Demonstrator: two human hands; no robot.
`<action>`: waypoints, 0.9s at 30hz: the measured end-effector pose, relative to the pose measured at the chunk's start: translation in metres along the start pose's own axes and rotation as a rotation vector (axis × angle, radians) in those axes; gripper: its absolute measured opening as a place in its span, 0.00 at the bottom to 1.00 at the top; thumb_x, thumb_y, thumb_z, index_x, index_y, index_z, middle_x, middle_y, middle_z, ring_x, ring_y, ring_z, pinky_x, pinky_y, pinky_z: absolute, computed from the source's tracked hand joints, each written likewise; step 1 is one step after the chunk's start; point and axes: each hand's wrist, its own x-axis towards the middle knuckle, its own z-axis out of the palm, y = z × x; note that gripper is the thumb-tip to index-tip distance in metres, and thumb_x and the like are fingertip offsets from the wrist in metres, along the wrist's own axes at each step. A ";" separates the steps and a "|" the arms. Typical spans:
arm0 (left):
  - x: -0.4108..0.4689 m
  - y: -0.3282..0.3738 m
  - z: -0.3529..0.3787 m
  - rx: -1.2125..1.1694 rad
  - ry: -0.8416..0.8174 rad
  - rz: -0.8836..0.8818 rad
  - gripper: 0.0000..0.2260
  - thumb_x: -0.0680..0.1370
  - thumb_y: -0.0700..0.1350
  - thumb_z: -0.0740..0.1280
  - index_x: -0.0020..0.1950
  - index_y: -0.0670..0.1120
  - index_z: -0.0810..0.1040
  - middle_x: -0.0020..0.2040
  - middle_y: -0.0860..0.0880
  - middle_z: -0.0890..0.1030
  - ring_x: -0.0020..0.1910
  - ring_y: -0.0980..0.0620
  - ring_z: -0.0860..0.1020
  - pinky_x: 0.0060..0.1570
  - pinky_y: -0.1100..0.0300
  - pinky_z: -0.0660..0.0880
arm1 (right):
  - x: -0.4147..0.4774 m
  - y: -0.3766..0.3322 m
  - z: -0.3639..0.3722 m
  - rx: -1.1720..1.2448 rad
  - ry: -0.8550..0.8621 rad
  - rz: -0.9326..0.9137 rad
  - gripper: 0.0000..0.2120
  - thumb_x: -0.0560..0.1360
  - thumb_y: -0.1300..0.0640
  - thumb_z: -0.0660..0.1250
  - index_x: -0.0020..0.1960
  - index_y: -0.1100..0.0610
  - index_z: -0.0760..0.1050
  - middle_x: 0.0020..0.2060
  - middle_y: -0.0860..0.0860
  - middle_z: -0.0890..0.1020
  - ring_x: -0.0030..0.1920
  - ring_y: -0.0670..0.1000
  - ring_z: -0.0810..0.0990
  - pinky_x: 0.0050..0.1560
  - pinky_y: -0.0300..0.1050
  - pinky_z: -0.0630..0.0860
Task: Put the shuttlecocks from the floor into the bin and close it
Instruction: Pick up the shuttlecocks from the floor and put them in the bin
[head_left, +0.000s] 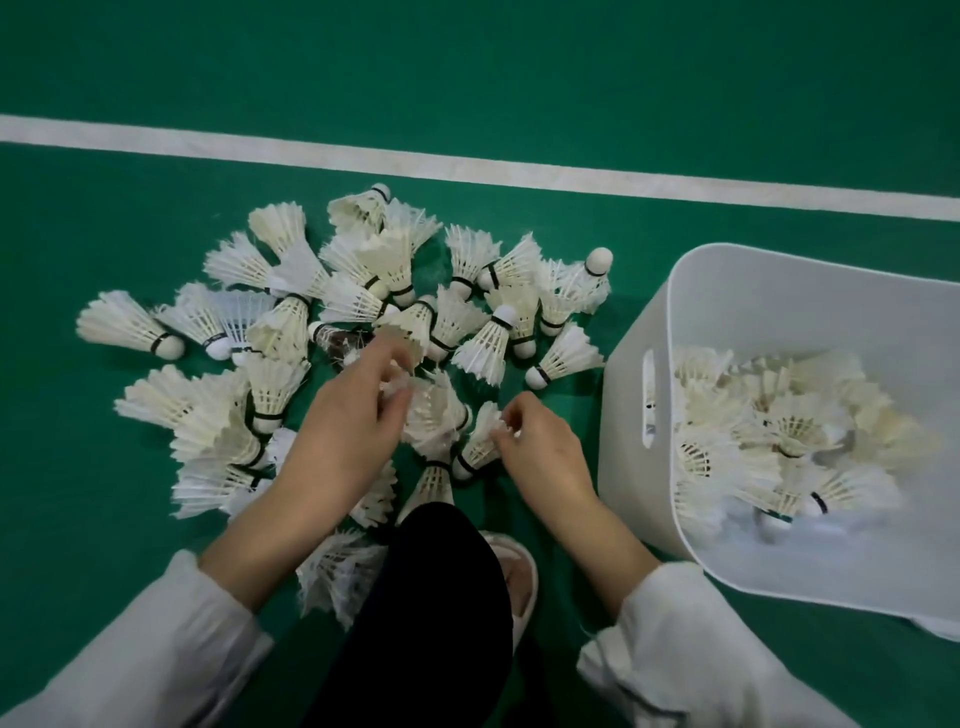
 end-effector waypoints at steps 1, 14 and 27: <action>0.000 -0.004 0.001 0.020 -0.010 0.001 0.06 0.78 0.41 0.61 0.51 0.52 0.70 0.46 0.48 0.77 0.39 0.48 0.77 0.39 0.53 0.75 | 0.001 0.000 0.000 0.018 -0.031 0.017 0.04 0.76 0.57 0.60 0.48 0.56 0.68 0.44 0.54 0.76 0.45 0.56 0.75 0.41 0.45 0.67; -0.025 -0.028 0.022 0.026 -0.350 0.000 0.19 0.72 0.45 0.71 0.62 0.50 0.73 0.60 0.55 0.65 0.54 0.56 0.73 0.57 0.59 0.72 | -0.015 -0.009 0.000 0.158 0.007 -0.062 0.04 0.75 0.58 0.63 0.44 0.57 0.73 0.41 0.53 0.80 0.41 0.52 0.77 0.45 0.47 0.75; -0.016 -0.031 -0.040 0.141 0.093 -0.010 0.06 0.76 0.49 0.65 0.47 0.48 0.71 0.45 0.51 0.77 0.41 0.54 0.77 0.40 0.58 0.74 | -0.011 0.010 0.006 -0.215 -0.004 -0.089 0.08 0.77 0.57 0.58 0.55 0.56 0.68 0.51 0.56 0.79 0.48 0.60 0.78 0.43 0.49 0.72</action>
